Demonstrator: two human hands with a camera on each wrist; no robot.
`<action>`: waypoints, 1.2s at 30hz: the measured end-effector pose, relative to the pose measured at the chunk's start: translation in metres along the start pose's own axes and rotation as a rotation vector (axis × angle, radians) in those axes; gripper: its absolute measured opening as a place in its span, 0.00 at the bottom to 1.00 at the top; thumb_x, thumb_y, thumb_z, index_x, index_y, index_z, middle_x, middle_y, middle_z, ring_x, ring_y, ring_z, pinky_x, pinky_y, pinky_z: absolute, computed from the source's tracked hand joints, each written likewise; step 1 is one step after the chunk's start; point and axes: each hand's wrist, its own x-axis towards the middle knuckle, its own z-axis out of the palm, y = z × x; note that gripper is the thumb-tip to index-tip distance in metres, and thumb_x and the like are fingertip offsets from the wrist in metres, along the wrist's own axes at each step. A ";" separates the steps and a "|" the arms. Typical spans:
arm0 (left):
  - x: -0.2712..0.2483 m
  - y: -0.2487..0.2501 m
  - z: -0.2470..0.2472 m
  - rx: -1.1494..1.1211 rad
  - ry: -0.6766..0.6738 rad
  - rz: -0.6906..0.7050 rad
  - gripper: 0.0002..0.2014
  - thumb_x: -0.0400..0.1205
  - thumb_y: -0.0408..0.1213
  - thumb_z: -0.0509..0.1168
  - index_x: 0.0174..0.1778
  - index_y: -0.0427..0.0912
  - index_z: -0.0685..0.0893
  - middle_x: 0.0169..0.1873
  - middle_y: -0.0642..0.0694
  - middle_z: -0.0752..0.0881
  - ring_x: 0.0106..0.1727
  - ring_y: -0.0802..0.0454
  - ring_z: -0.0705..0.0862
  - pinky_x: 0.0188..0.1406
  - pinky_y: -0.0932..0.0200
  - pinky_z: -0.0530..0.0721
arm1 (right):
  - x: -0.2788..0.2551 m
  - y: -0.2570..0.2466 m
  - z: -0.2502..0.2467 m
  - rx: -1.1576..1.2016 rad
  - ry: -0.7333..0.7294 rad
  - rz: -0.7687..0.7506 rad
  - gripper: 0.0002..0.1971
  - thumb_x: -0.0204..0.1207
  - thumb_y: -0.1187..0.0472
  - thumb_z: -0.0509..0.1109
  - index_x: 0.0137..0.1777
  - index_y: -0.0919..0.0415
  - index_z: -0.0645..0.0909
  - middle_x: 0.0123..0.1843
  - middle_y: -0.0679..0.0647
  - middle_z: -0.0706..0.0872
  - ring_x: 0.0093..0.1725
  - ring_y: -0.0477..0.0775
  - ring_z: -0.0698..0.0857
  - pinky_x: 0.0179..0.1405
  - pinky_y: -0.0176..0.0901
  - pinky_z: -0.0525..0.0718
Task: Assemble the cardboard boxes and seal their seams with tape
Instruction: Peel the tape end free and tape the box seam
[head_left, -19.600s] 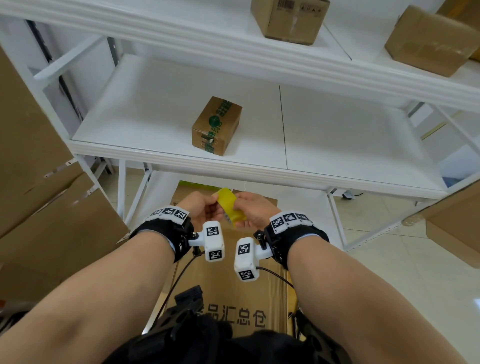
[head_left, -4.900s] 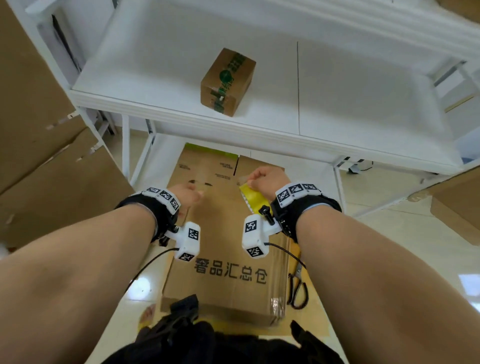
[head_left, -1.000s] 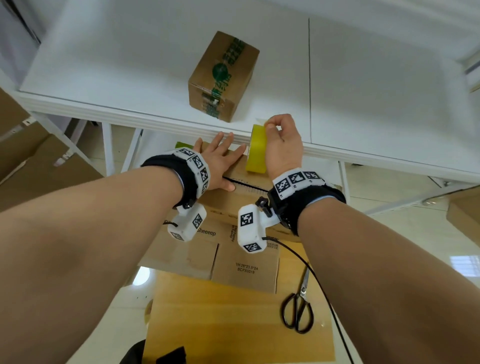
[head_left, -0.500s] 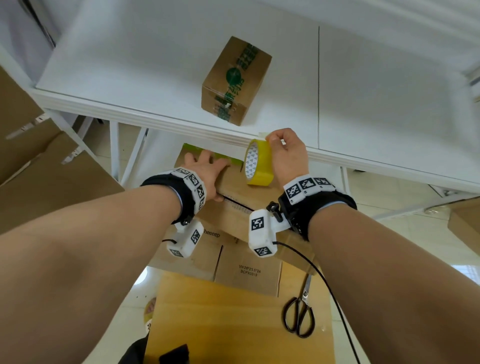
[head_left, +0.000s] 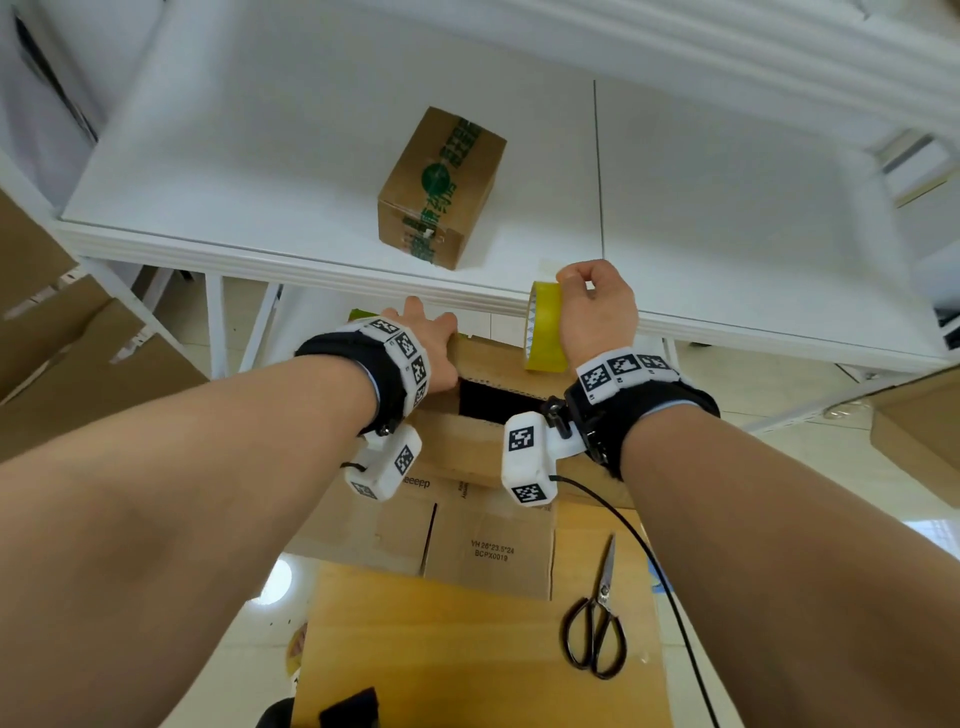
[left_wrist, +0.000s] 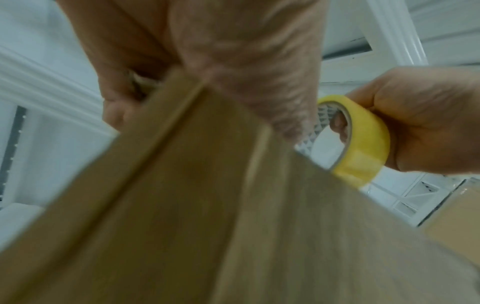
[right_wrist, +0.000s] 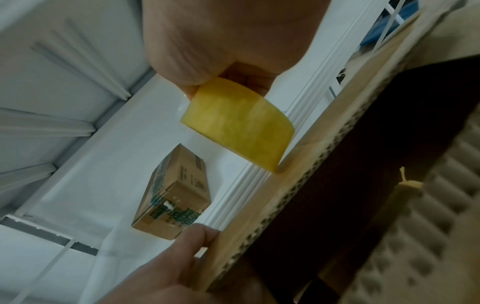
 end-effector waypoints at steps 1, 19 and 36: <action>-0.001 0.000 -0.005 0.013 -0.012 -0.015 0.24 0.71 0.52 0.63 0.62 0.53 0.69 0.52 0.43 0.65 0.50 0.36 0.74 0.51 0.41 0.80 | 0.000 0.001 -0.002 0.003 0.008 0.004 0.06 0.83 0.56 0.63 0.46 0.49 0.80 0.39 0.42 0.82 0.40 0.49 0.81 0.39 0.39 0.73; 0.015 -0.036 0.016 0.059 0.117 -0.107 0.44 0.65 0.76 0.64 0.70 0.51 0.66 0.63 0.39 0.70 0.63 0.35 0.68 0.62 0.40 0.74 | -0.025 0.000 0.020 0.004 -0.017 -0.084 0.10 0.88 0.53 0.57 0.55 0.54 0.79 0.35 0.46 0.81 0.31 0.46 0.77 0.31 0.42 0.72; 0.039 -0.034 0.045 -0.226 0.077 0.004 0.46 0.64 0.61 0.76 0.78 0.64 0.62 0.79 0.50 0.59 0.75 0.37 0.59 0.74 0.39 0.66 | -0.046 0.022 0.051 -0.119 -0.337 -0.169 0.07 0.89 0.51 0.56 0.59 0.50 0.75 0.45 0.49 0.84 0.39 0.49 0.82 0.38 0.45 0.77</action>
